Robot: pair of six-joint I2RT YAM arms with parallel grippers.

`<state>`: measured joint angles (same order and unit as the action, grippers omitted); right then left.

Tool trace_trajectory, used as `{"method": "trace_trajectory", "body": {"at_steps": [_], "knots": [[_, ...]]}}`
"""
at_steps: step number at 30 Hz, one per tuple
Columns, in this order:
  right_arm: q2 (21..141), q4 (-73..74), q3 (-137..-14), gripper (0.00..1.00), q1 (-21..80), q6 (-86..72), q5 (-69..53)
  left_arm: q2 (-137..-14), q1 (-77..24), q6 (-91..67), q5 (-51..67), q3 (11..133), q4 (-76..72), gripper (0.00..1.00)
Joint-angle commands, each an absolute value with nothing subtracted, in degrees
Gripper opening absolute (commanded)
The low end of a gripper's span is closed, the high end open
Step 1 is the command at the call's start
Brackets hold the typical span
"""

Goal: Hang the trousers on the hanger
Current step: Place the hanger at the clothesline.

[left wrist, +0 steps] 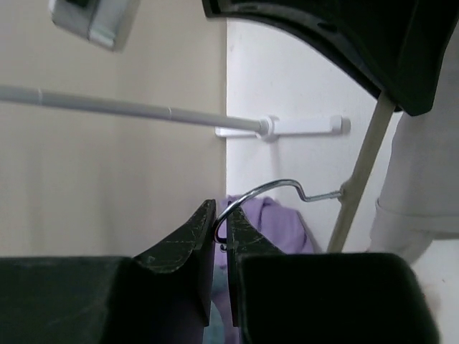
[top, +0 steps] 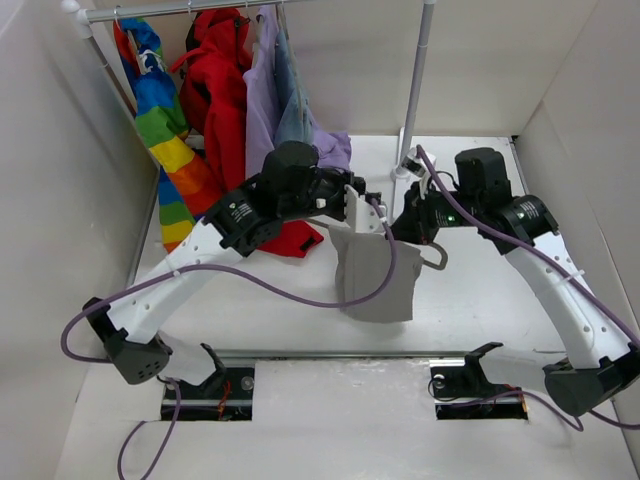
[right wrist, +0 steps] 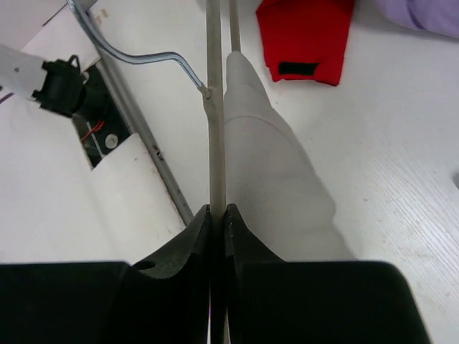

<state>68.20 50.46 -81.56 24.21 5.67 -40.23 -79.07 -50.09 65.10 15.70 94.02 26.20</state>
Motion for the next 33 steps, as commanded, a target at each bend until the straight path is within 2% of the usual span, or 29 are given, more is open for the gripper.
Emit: {"method": "trace_trajectory", "body": {"at_steps": [1, 5, 10, 14, 15, 17, 18, 19, 22, 28, 33], "knots": [[65.2, 46.6, -83.0, 0.0, 23.0, 0.8, -34.2, -80.9, -49.7, 60.4, 0.3, 98.1, 30.1, 0.0], [64.7, 45.5, -83.6, 0.0, 23.0, -1.0, -28.0, -84.0, -49.7, 57.3, -4.1, 102.4, 35.6, 0.0], [64.2, 42.9, -83.6, 0.0, 24.5, -3.0, -26.2, -83.4, -51.0, 56.7, -4.9, 99.1, 28.9, 0.0], [63.1, 43.4, -84.1, 0.0, 25.3, -3.8, -22.8, -84.9, -52.2, 54.9, -8.2, 100.5, 30.5, 0.01], [62.6, 43.4, -84.1, 0.0, 25.3, -3.8, -21.9, -84.9, -52.2, 54.9, -8.8, 100.5, 30.5, 0.26], [61.9, 44.9, -84.9, 0.0, 25.3, -4.9, -18.1, -84.9, -52.2, 54.3, -9.9, 99.8, 31.0, 0.57], [61.9, 46.3, -86.0, 0.0, 25.3, -4.9, -17.1, -83.8, -52.2, 54.3, -9.9, 99.1, 29.8, 0.65], [61.9, 46.9, -86.6, 0.0, 25.3, -4.9, -16.0, -83.2, -52.2, 54.3, -10.5, 98.3, 28.8, 0.8], [61.9, 47.5, -88.8, 0.0, 24.7, -6.1, -13.6, -81.1, -52.2, 51.6, -12.7, 95.9, 24.4, 0.99], [66.3, 51.1, -98.2, 0.0, 23.5, -6.8, -7.4, -78.1, -52.2, 43.9, -20.8, 94.8, 22.2, 0.99], [75.4, 51.6, -113.0, 0.0, 21.8, -6.8, -5.7, -74.7, -50.2, 36.6, -24.6, 92.9, 23.2, 0.99]]}}
